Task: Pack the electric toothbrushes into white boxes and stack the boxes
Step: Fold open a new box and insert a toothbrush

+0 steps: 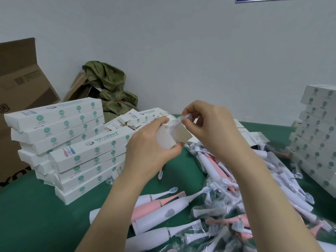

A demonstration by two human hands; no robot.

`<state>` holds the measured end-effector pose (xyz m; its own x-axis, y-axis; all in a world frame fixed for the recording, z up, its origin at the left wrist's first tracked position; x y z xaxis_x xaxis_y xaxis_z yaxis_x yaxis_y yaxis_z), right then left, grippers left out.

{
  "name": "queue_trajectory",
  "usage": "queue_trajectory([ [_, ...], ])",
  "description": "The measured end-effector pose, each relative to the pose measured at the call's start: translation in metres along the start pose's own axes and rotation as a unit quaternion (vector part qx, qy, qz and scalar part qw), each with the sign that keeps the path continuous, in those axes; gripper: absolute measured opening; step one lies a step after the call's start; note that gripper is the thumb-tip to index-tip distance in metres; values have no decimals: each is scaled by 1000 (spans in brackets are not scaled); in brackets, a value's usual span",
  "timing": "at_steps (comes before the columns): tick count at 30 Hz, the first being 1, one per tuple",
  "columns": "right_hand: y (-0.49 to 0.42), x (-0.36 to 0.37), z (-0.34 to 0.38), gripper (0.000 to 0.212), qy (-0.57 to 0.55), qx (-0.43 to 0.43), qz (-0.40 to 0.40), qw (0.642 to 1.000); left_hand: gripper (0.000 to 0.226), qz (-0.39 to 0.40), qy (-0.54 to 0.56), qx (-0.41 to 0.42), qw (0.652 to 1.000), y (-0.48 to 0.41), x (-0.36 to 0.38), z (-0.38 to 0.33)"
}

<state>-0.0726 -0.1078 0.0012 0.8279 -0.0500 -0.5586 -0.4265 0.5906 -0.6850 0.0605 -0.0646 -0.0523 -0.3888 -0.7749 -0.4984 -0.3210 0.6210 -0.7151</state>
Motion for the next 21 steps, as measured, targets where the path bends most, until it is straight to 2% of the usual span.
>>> queue_trajectory([
  [5, 3, 4, -2, 8, -75, 21, -51, 996, 55, -18, 36, -14, 999, 1, -4, 0],
  [11, 2, -1, 12, 17, 54, 19, -48, 997, 58, -4, 85, -8, 996, 0, -6, 0],
  [15, 3, -15, 13, 15, 90, 31, -5, 995, 60, -7, 81, 53, 995, 2, -10, -3],
  [18, 4, -27, 17, 11, 66, 14, 2, 998, 60, -10, 84, 86, 993, 3, -9, -9],
  [21, 4, -22, 25, 8, 22, -18, -21, 999, 58, -10, 131, 54, 990, 2, -6, -8],
])
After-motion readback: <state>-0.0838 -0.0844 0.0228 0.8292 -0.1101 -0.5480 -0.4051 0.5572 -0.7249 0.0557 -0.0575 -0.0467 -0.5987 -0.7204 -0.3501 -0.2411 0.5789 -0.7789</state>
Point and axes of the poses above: each hand's wrist, its own y-axis away from the middle knuckle, its own x-axis out of the palm, z = x × y, the point moved 6 cm from there along -y, towards the middle knuckle, and after that the axes turned 10 degrees about -y, right-handed, at the moved point
